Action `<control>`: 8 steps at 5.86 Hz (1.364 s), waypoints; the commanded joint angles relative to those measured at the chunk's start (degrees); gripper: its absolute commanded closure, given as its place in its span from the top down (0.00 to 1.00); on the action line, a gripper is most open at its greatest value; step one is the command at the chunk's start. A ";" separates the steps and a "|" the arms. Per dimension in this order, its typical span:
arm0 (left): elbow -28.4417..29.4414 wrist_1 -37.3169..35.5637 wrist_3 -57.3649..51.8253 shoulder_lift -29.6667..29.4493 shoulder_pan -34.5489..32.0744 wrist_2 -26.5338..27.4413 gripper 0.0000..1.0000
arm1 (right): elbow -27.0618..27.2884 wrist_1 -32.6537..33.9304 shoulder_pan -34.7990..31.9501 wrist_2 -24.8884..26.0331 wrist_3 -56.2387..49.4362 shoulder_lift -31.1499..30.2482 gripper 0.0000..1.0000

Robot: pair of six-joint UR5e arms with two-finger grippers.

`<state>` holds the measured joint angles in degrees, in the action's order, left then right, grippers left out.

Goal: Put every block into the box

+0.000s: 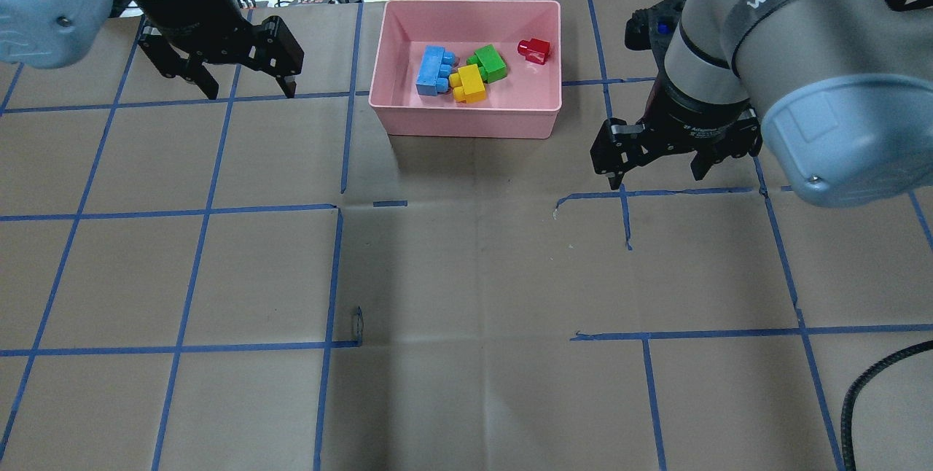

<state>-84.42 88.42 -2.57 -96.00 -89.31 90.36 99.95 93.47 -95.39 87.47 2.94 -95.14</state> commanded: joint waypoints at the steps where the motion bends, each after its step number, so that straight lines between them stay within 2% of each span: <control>1: -0.30 -0.09 -0.32 -0.07 0.10 0.17 1.00 | 0.24 0.75 -0.06 -0.20 0.66 0.22 1.00; 8: -0.39 -0.09 -0.32 0.02 0.02 0.26 1.00 | 0.59 0.84 0.03 -0.64 0.66 0.65 1.00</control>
